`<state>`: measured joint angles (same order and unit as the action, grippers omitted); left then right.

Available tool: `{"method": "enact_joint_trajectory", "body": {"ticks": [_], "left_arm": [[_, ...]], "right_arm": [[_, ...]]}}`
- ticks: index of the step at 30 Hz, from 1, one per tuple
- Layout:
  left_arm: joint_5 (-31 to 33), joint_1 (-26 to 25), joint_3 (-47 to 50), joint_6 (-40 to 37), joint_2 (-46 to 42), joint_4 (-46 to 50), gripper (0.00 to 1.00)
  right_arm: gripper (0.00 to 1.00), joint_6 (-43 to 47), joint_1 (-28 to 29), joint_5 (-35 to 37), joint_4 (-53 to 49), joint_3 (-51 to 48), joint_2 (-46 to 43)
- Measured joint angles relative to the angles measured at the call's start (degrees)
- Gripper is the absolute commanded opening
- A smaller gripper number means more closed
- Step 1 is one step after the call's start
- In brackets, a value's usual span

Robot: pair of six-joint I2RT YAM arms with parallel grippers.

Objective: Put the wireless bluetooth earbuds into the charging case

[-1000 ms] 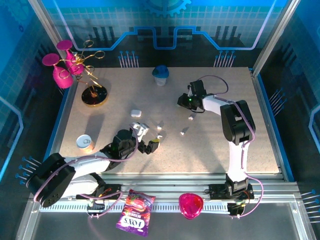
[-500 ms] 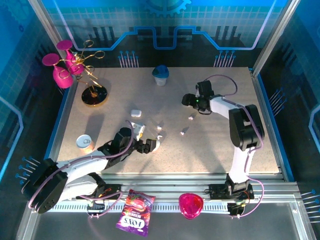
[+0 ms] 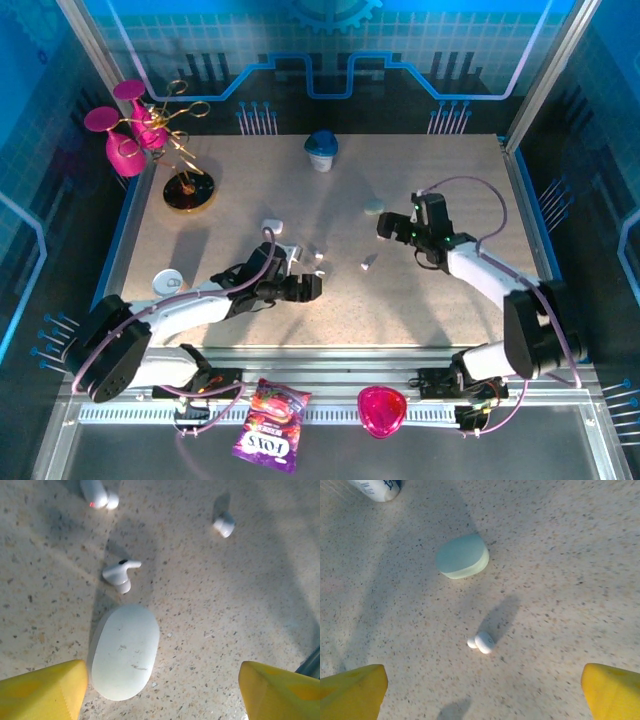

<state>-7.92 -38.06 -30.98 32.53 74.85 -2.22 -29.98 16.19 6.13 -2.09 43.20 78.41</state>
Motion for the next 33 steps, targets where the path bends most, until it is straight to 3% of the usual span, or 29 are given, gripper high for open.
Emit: {"method": "enact_joint_trajectory", "body": {"ticks": [7, 18, 26, 33], "left_arm": [[-0.94, -0.59, -0.5, 2.1, 6.32, 0.24, 0.8], [-5.49, -4.55, -2.51, 6.03, 8.22, -4.17, 0.8], [-5.81, -4.72, -3.61, 6.73, 7.98, -5.79, 0.82], [-2.91, 3.61, -3.56, 6.29, -0.61, -0.2, 0.84]], "right_arm": [[1.0, 2.23, -5.07, -3.5, -0.63, -3.87, -7.41], [0.94, 6.1, -3.26, -4.72, -5.97, -7.69, -16.5], [0.93, 10.54, 8.0, -2.47, -6.51, -10.32, -18.73], [0.9, 14.1, 24.09, 1.05, -0.35, -13.97, -17.42]]}}
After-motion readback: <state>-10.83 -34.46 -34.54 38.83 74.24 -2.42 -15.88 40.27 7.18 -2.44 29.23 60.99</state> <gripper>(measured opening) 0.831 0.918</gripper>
